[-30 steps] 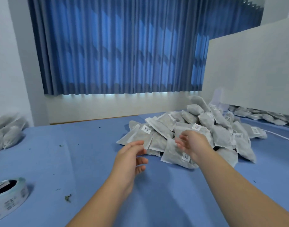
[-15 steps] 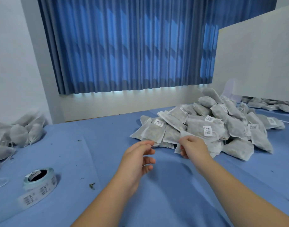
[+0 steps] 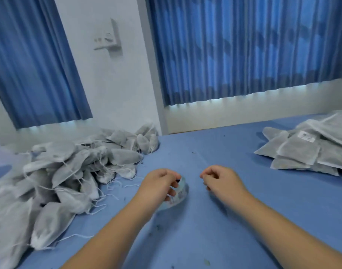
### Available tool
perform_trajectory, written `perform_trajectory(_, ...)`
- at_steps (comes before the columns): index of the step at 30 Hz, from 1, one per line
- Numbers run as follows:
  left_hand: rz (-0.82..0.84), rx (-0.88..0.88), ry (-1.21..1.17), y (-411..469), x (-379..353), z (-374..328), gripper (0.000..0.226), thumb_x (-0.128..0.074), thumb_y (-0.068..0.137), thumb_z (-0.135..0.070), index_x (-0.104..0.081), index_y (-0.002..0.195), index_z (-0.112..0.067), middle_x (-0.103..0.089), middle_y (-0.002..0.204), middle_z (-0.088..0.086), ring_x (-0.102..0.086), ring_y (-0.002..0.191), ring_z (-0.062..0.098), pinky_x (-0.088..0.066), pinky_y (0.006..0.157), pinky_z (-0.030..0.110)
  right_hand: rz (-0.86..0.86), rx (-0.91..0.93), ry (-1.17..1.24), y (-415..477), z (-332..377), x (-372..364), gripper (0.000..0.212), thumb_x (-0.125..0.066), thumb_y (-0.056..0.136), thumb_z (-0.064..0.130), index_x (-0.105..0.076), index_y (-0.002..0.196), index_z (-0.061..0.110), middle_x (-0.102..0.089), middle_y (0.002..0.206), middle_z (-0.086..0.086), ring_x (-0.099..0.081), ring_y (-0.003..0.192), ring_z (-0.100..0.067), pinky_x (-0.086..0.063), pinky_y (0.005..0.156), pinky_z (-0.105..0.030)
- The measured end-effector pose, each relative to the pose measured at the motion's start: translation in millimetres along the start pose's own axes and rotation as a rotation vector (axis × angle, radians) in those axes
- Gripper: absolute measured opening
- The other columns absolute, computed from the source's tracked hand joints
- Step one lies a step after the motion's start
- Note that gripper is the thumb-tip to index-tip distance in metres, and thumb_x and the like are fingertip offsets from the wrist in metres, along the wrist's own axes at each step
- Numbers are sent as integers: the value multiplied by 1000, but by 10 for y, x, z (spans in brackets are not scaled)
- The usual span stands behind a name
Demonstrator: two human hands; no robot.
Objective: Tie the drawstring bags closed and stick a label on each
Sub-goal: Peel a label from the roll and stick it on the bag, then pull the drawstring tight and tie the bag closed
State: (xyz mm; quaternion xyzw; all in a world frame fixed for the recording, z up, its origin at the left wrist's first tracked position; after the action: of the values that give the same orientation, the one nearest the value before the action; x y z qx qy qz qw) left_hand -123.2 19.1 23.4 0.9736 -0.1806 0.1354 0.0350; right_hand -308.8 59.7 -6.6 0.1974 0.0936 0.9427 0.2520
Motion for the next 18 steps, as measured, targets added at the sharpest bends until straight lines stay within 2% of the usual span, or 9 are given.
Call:
perform_trajectory(2, -72, -30, 165, 43, 364, 92, 21, -53, 94, -10, -69, 81, -15, -62, 72, -1, -54, 55, 12, -41, 49, 17, 3, 102, -75, 8, 208, -272, 27, -59, 85, 8, -62, 69, 30, -60, 65, 14, -53, 58, 5, -38, 56, -8)
perform_trajectory(4, -131, -69, 342, 95, 695, 180, 21, -51, 92, -12, -69, 81, -18, -64, 75, -2, -56, 59, 12, -42, 49, 16, 4, 204, -153, 0, 387, -499, 24, -58, 86, 9, -61, 80, 32, -59, 83, 15, -53, 74, 6, -37, 65, -5)
perform_trajectory(6, -178, -123, 631, 154, 975, 248, 20, -50, 92, -17, -69, 86, -21, -66, 82, -4, -61, 68, 11, -48, 58, 17, -20, 311, -258, -16, 493, -661, 14, -58, 89, 13, -65, 93, 25, -55, 93, 12, -53, 87, -3, -34, 72, -10)
perform_trajectory(7, -185, -145, 821, 199, 1082, 287, 20, -49, 93, -19, -68, 91, -20, -65, 92, -4, -63, 79, 14, -50, 66, 23, -22, 355, -320, -25, 504, -733, 13, -58, 91, 17, -66, 99, 21, -54, 97, 10, -53, 92, -7, -35, 77, -16)
perform_trajectory(9, -150, -154, 1185, 322, 1231, 409, 23, -46, 94, -22, -65, 106, -20, -56, 114, -2, -59, 100, 20, -44, 74, 29, 31, 403, -413, -42, 443, -862, 16, -57, 94, 23, -67, 105, 20, -56, 102, 10, -51, 98, -11, -39, 87, -25)
perform_trajectory(11, -52, -127, 1449, 471, 1317, 571, 32, -42, 95, -23, -60, 121, -20, -46, 126, 0, -54, 109, 24, -38, 72, 31, 74, 385, -387, -34, 367, -889, 15, -56, 94, 27, -68, 103, 24, -57, 102, 13, -50, 100, -8, -38, 88, -23)
perform_trajectory(13, 52, -117, 1547, 611, 1315, 709, 36, -41, 96, -24, -56, 129, -20, -41, 134, 0, -53, 112, 26, -41, 75, 34, 78, 363, -300, -25, 328, -850, 12, -55, 95, 29, -67, 94, 31, -57, 98, 18, -51, 97, -1, -35, 80, -13)
perform_trajectory(15, 83, -142, 1575, 745, 1280, 765, 37, -42, 97, -26, -54, 132, -19, -37, 140, 0, -54, 111, 27, -47, 81, 38, 100, 360, -267, -34, 339, -849, 13, -53, 94, 32, -62, 87, 40, -57, 97, 20, -51, 98, 3, -34, 78, -7)
perform_trajectory(18, 75, -144, 1657, 927, 1228, 786, 43, -48, 94, -22, -48, 138, -20, -25, 150, -2, -52, 114, 29, -44, 77, 38, 125, 360, -258, -41, 334, -886, 11, -51, 92, 37, -59, 86, 42, -57, 100, 19, -51, 100, 1, -35, 81, -11)
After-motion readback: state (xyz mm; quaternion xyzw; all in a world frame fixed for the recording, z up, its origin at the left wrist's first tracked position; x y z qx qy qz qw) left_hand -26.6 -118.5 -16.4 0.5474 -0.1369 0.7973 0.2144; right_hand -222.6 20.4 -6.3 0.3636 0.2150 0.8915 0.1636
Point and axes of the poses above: each hand's wrist, its own y-axis towards the middle knuckle, its own x-axis out of the back of the hand, z = x × y, the point moved 8 cm from there along y, towards the middle knuckle
